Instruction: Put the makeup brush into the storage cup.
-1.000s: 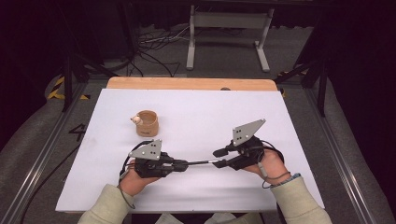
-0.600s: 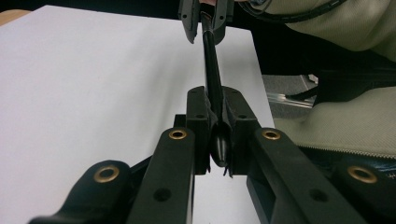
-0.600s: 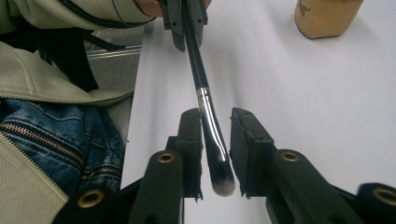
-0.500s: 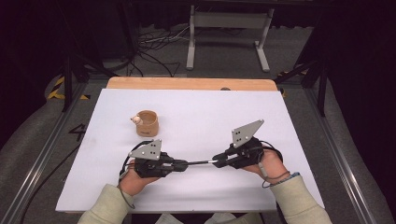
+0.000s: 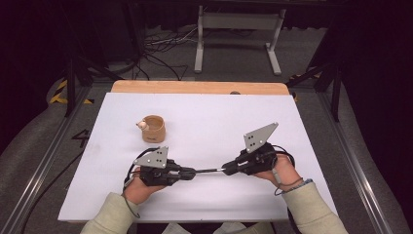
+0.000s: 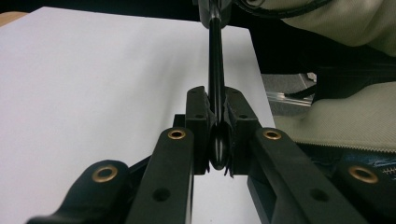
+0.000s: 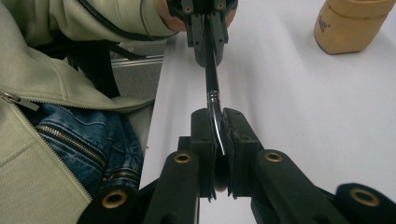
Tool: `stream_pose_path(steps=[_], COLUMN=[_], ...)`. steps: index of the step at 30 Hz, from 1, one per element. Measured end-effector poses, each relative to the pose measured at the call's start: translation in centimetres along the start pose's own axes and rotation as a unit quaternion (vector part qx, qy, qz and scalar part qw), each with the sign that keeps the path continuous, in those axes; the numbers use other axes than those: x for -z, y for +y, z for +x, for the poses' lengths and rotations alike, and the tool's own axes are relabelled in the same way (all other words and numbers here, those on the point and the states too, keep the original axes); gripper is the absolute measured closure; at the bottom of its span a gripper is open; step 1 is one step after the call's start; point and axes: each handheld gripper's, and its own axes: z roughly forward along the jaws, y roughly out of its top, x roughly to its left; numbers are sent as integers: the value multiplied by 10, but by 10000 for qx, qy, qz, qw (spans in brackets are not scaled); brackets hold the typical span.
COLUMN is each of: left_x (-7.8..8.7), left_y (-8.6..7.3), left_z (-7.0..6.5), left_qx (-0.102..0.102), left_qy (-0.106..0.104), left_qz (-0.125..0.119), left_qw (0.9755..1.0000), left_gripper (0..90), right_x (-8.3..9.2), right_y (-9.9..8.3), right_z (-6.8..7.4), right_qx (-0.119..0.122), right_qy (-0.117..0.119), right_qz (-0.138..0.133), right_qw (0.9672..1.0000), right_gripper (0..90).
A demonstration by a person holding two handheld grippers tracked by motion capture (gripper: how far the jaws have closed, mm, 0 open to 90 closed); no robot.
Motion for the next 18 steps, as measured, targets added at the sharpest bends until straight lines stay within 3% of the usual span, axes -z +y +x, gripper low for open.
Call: stream_pose_path(steps=[10,18], left_x=[1,-1], left_y=[0,-1], left_z=[-1,-1], left_qx=[4,28], left_qy=[-49,-46], left_qz=[21,85], left_qw=[10000,9999], left_gripper=[826,811], right_x=[1,1], right_y=[5,13], right_z=[0,1], right_qx=[-56,-90], right_qy=[81,55], right_qz=[125,373], right_qw=[9999,9992], right_gripper=[844,847])
